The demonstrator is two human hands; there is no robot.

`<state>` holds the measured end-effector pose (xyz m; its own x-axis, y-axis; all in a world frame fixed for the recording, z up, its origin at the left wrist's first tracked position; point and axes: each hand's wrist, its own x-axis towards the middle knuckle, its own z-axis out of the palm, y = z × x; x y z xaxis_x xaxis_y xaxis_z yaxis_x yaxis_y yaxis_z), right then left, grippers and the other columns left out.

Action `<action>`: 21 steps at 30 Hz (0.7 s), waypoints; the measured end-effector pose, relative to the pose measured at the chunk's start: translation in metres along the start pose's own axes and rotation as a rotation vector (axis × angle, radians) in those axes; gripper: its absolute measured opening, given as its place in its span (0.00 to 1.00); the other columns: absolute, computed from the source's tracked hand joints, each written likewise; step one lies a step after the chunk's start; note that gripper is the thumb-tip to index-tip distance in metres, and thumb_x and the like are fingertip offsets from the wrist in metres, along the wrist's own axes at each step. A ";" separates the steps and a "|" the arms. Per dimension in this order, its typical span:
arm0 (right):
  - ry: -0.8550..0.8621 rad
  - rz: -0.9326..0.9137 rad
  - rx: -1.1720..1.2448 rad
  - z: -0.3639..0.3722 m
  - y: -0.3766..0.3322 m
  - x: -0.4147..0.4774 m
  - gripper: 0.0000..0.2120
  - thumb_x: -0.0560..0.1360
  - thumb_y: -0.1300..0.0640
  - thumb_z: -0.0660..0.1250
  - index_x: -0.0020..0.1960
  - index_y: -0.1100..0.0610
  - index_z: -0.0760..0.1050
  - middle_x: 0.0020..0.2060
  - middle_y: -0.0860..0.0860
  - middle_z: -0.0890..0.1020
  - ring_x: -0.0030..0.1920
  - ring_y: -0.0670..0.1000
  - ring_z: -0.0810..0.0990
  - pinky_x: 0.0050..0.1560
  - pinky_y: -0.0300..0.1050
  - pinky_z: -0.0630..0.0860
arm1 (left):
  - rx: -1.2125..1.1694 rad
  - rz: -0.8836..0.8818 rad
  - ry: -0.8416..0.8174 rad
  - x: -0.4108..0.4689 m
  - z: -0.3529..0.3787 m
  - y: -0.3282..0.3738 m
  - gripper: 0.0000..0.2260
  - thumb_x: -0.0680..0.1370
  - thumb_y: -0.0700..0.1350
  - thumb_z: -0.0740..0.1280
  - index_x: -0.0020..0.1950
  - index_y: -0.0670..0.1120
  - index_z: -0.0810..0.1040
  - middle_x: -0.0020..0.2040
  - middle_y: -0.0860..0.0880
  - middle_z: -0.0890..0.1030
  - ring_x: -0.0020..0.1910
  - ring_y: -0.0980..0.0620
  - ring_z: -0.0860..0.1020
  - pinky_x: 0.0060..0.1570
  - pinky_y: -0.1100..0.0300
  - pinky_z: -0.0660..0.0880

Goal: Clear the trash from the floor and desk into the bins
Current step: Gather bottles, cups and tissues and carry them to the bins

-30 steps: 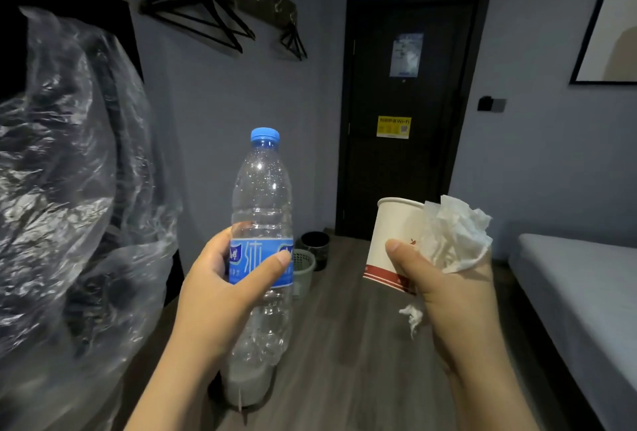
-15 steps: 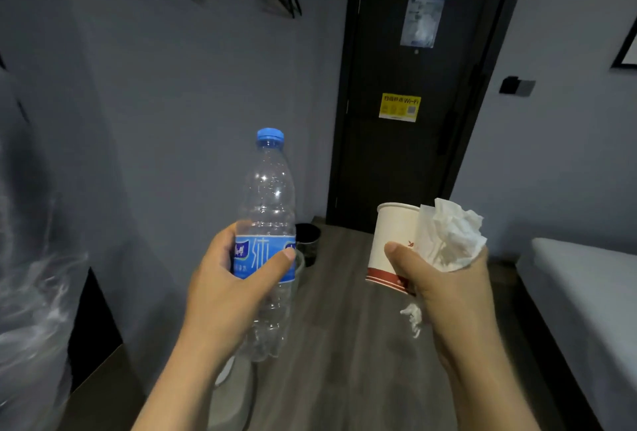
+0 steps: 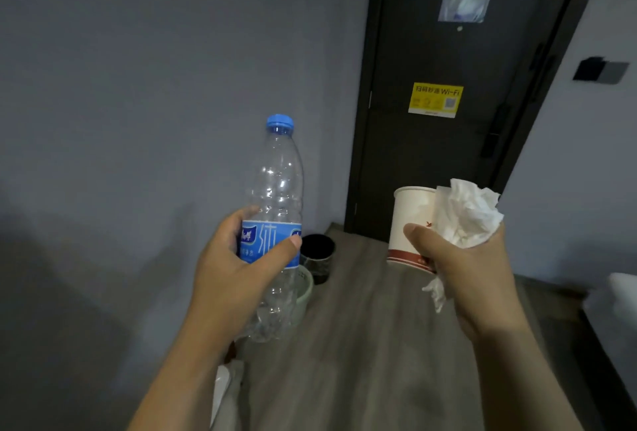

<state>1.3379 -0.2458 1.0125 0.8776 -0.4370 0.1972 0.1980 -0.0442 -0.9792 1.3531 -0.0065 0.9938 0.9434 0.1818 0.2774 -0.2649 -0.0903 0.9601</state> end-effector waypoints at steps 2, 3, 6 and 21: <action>-0.012 0.018 -0.007 0.008 0.008 0.030 0.38 0.65 0.59 0.77 0.70 0.48 0.63 0.55 0.51 0.79 0.51 0.53 0.82 0.48 0.55 0.81 | 0.032 -0.015 0.010 0.025 0.010 -0.013 0.18 0.65 0.48 0.77 0.51 0.57 0.78 0.40 0.59 0.83 0.35 0.63 0.81 0.31 0.73 0.73; -0.021 0.023 -0.008 0.012 0.016 0.045 0.38 0.65 0.58 0.78 0.70 0.48 0.63 0.55 0.51 0.79 0.51 0.52 0.82 0.46 0.52 0.81 | 0.047 -0.023 0.018 0.038 0.011 -0.023 0.16 0.65 0.48 0.77 0.50 0.57 0.78 0.39 0.59 0.83 0.35 0.63 0.80 0.31 0.73 0.73; -0.052 0.031 -0.001 0.020 0.024 0.062 0.38 0.65 0.59 0.78 0.70 0.49 0.63 0.55 0.51 0.79 0.50 0.52 0.82 0.44 0.49 0.81 | 0.054 -0.037 0.045 0.061 0.010 -0.031 0.16 0.67 0.47 0.77 0.52 0.52 0.78 0.37 0.58 0.82 0.32 0.63 0.79 0.30 0.74 0.72; -0.111 0.049 -0.095 0.193 0.114 0.308 0.37 0.66 0.59 0.76 0.70 0.49 0.62 0.55 0.50 0.78 0.53 0.52 0.81 0.50 0.55 0.81 | 0.069 -0.137 0.019 0.353 0.044 -0.149 0.17 0.66 0.47 0.78 0.50 0.57 0.78 0.43 0.56 0.83 0.40 0.60 0.81 0.41 0.66 0.74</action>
<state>1.7150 -0.2117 0.9709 0.9290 -0.3390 0.1484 0.1164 -0.1129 -0.9868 1.7341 0.0276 0.9474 0.9655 0.2157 0.1455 -0.1191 -0.1307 0.9842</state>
